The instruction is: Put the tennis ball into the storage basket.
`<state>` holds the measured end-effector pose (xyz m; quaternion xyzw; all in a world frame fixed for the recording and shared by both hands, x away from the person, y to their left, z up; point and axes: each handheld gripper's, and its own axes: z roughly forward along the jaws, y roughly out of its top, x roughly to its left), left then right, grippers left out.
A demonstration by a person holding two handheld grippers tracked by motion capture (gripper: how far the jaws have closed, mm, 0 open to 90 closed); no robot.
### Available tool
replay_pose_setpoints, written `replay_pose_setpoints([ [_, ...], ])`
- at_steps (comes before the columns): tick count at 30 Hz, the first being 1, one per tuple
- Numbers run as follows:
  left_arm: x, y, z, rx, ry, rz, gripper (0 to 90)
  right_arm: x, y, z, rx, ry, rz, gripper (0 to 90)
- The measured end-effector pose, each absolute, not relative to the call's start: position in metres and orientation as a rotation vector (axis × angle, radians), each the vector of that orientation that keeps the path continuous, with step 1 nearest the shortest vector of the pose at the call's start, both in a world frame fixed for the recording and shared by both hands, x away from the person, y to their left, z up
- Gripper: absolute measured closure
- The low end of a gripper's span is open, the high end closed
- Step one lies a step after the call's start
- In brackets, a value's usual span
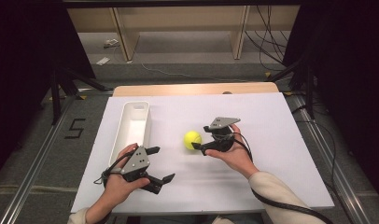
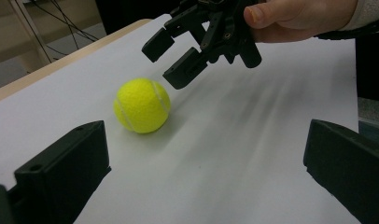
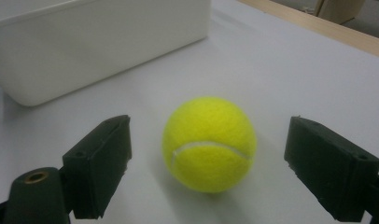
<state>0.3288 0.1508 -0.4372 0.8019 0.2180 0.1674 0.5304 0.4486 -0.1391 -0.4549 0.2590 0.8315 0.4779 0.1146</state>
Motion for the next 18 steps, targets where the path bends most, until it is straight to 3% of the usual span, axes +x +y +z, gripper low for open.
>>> replay_pose_setpoints([
  [18,0.329,0.151,-0.437,1.914,0.517,0.398,0.0,0.458,-0.126,-0.465,0.780,2.473,1.348,15.4],
])
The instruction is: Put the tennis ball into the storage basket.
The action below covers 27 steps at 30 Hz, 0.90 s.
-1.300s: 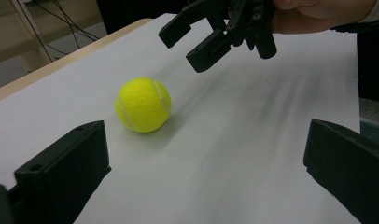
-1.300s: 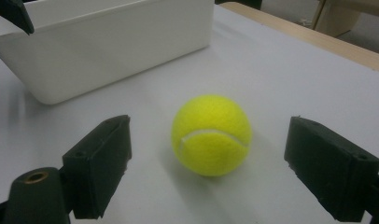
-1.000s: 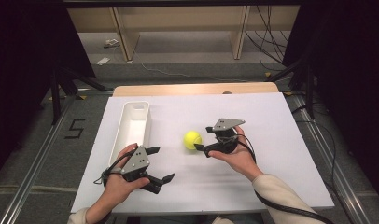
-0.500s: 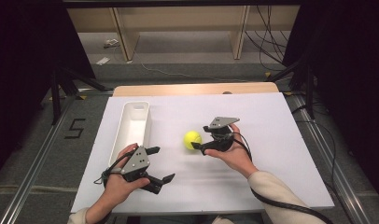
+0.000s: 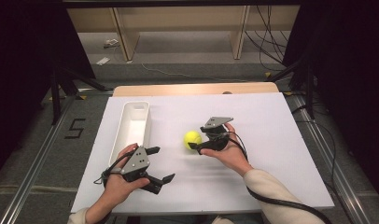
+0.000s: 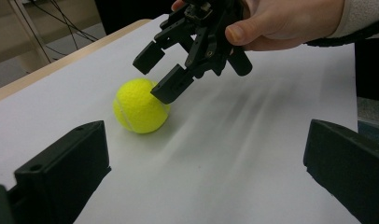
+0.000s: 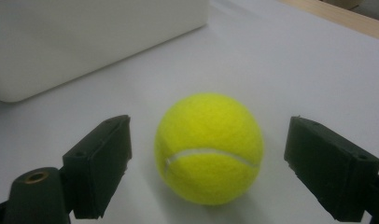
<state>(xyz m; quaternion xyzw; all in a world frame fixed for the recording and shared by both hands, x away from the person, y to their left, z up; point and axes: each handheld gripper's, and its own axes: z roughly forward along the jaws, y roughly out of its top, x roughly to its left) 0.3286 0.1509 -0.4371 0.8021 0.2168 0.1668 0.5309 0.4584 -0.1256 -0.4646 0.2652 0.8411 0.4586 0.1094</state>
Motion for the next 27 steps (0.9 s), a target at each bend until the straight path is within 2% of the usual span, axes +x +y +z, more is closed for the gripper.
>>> replay_pose_setpoints([
  [27,0.328,0.151,-0.437,1.915,0.516,0.396,0.0,0.469,-0.107,-0.484,0.823,2.497,1.273,15.5],
])
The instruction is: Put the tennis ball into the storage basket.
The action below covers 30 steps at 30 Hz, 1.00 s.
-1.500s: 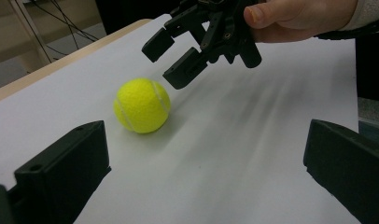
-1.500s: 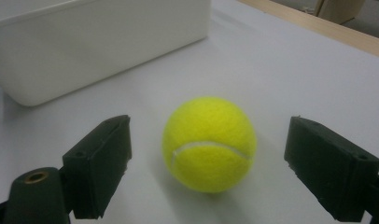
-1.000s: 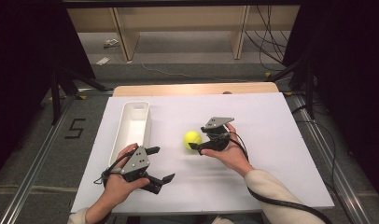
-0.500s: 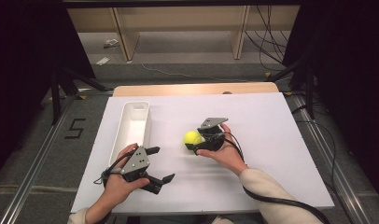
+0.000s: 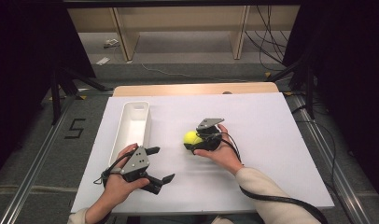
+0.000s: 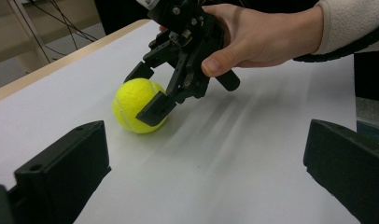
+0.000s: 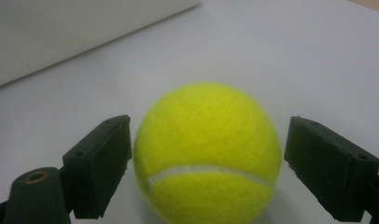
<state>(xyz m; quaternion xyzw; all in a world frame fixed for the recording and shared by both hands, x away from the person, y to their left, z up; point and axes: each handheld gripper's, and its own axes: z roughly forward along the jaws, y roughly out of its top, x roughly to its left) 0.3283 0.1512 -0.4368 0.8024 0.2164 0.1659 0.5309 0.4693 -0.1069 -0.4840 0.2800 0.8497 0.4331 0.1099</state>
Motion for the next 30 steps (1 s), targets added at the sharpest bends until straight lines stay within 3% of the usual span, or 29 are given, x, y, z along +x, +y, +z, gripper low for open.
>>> replay_pose_setpoints([
  [18,0.3279,0.1517,-0.4366,1.914,0.517,0.397,0.0,0.4727,-0.1019,-0.4909,0.835,2.511,1.271,16.2],
  [30,0.3277,0.1519,-0.4365,1.915,0.518,0.397,0.0,0.4744,-0.1015,-0.4924,0.840,2.519,1.286,24.7],
])
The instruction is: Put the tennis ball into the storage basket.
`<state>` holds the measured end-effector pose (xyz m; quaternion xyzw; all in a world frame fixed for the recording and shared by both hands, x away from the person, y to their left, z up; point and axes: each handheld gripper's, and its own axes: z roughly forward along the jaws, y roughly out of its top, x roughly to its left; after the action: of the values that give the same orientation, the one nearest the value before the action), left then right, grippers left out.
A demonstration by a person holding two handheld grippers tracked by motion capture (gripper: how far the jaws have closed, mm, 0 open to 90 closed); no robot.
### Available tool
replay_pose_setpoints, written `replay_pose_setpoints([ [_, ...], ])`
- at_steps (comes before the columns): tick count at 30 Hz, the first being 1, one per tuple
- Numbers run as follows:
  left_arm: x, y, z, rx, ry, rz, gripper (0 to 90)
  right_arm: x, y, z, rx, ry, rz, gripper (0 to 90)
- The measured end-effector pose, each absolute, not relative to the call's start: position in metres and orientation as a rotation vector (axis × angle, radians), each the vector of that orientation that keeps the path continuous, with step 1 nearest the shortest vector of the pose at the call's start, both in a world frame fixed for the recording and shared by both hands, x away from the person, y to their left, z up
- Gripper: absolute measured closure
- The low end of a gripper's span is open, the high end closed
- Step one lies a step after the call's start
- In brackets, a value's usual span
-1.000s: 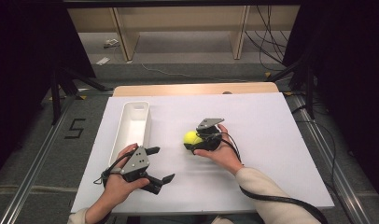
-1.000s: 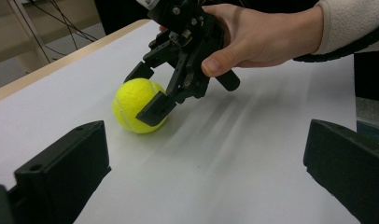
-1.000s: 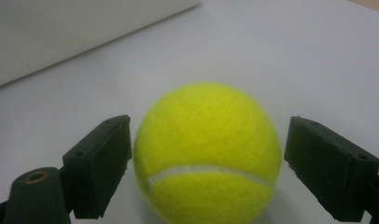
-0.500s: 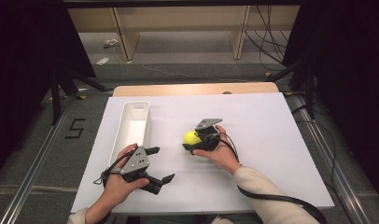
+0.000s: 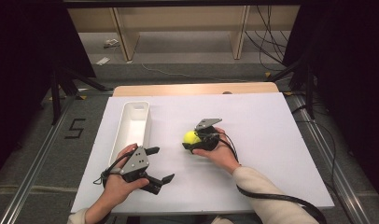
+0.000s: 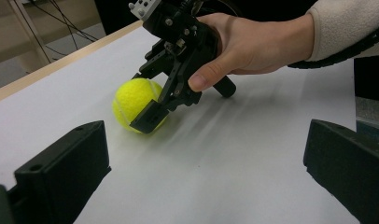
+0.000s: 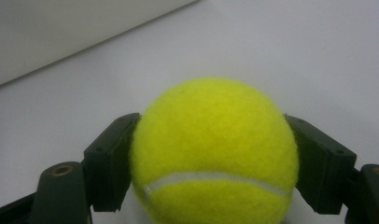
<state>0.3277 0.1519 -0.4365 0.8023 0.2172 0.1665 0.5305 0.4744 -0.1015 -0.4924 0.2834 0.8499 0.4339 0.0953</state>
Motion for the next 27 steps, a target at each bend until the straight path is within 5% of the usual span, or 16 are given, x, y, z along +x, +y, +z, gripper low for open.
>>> replay_pose_setpoints([
  [27,0.327,0.152,-0.436,1.909,0.522,0.396,0.0,0.476,-0.107,-0.479,0.836,2.479,1.336,26.6],
])
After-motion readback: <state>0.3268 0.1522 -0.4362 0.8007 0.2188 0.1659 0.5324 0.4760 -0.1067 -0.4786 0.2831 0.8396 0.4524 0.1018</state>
